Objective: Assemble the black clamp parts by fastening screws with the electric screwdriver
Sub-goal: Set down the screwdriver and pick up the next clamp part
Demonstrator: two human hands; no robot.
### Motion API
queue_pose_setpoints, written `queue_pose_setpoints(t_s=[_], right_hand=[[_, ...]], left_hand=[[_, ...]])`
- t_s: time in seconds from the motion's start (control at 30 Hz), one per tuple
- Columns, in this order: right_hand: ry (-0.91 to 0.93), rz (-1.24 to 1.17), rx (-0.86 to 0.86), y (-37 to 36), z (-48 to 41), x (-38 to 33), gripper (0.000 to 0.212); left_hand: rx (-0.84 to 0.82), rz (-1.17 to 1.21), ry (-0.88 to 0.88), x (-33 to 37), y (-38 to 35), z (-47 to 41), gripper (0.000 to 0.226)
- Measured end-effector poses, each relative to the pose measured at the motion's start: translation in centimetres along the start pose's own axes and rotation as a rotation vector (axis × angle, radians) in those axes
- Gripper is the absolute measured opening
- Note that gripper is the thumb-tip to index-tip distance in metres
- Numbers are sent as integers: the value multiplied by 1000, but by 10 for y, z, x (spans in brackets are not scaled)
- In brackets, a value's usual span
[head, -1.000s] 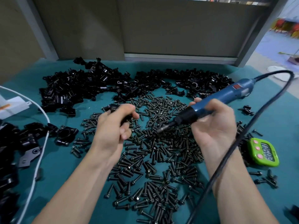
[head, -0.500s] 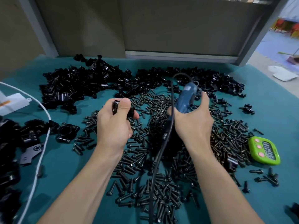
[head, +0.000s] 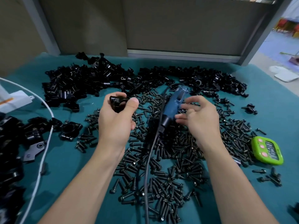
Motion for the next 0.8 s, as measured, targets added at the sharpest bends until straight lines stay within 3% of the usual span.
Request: queue_pose_setpoints(t_s=[0.07,0.17,0.33,0.53,0.8], right_hand=[[100,140,-12,3,3,-6,36],[300,544,-108,0,13,-15,36],[290,898,-434,-9,32,-11,20],[268,932,-398,-20,40,-11,22],[358,1029,-301,-32,47,-10,9]], left_hand=[[13,15,-26,1,0,-1,12],[72,9,-31,1,6,-5,15],[118,17,5,-1,11,-9,11],[88,-72,-1,-11,9,-10,20],[58,-83,14,-13,6,-8,19]])
Point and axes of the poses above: each hand's wrist, its own z-axis away from the middle knuckle, its own y-axis out of the back of the hand, x = y × z, the point moved 3 cm from there along -z, towards the middle knuckle, and after that the axes turned 15 degrees about -y, right-handed, at the moved point
